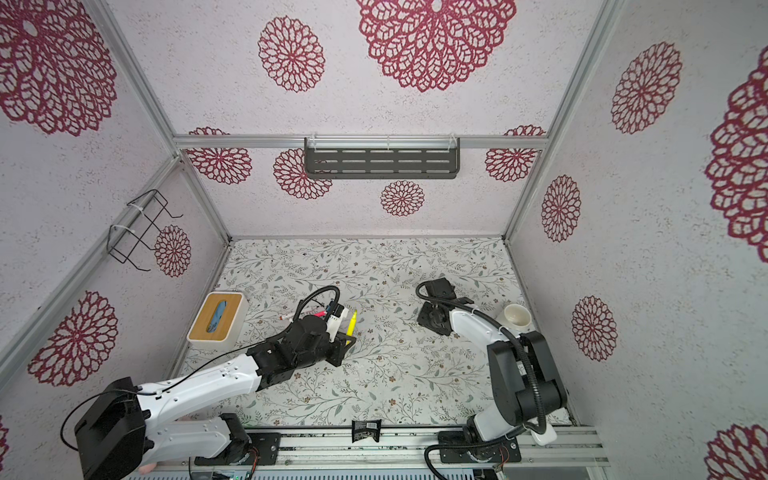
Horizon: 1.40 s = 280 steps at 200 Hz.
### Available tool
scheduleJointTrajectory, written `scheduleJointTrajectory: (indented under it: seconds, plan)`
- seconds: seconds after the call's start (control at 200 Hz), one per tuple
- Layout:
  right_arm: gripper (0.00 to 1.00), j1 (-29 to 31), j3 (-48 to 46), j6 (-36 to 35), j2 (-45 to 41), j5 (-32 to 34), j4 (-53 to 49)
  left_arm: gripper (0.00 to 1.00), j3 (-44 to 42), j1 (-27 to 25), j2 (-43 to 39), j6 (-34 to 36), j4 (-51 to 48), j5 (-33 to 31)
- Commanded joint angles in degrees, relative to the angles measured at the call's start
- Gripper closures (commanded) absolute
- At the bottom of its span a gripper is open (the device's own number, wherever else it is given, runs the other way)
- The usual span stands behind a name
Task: Insert the pens into the pen caps
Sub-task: 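Release the highlighter with the right gripper and move it toward the pen caps, then grasp a translucent white pen cap with the right gripper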
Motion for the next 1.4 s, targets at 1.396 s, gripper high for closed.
scheduleJointTrajectory:
  seconds: [1.396]
  plan:
    - [0.8,5.6,4.1,-0.7,10.9,11.4,-5.1,1.0,-4.3,-0.7,-5.2,-0.2,0.2,-4.7]
